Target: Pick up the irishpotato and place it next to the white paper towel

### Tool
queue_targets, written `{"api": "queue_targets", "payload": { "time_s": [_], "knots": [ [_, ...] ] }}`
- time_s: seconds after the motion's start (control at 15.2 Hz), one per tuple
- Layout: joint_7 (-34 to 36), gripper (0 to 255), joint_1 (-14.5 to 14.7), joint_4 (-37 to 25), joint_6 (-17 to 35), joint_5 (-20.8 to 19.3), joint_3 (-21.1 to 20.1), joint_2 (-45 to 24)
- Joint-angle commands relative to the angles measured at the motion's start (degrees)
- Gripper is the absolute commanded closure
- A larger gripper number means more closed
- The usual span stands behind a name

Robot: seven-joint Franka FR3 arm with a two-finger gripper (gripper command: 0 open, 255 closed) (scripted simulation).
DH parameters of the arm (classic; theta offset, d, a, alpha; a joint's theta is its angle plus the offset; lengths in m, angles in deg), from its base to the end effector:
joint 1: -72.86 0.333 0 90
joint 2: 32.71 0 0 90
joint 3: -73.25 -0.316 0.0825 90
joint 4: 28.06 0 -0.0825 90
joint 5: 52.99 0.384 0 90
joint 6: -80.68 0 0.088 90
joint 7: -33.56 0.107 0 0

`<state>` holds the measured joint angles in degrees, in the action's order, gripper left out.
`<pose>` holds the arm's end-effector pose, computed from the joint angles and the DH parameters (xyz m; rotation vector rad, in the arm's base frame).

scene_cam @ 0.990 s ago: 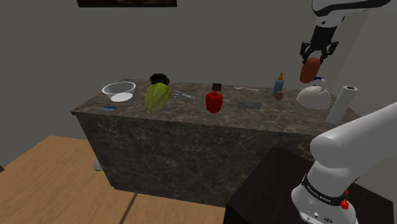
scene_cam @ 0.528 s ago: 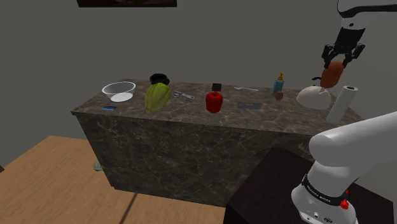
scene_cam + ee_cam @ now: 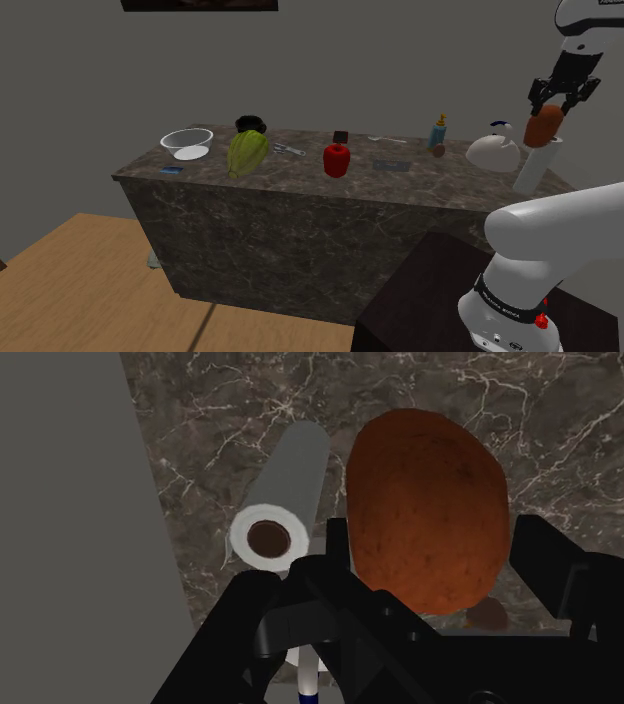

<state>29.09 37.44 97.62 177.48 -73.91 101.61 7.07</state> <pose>0.0879 -0.3743 0.6096 2.7014 -1.3607 0.1211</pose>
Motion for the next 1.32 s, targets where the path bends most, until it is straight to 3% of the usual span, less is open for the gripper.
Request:
{"api": "queue_targets", "payload": {
  "time_s": [0.0, 1.25],
  "knots": [
    [0.2, 255, -0.1, 1.6, 1.4, -0.3, 0.3, 0.2],
    [1.8, 255, -1.6, 16.1, 15.3, -4.0, 4.3, 0.9]
  ]
}}
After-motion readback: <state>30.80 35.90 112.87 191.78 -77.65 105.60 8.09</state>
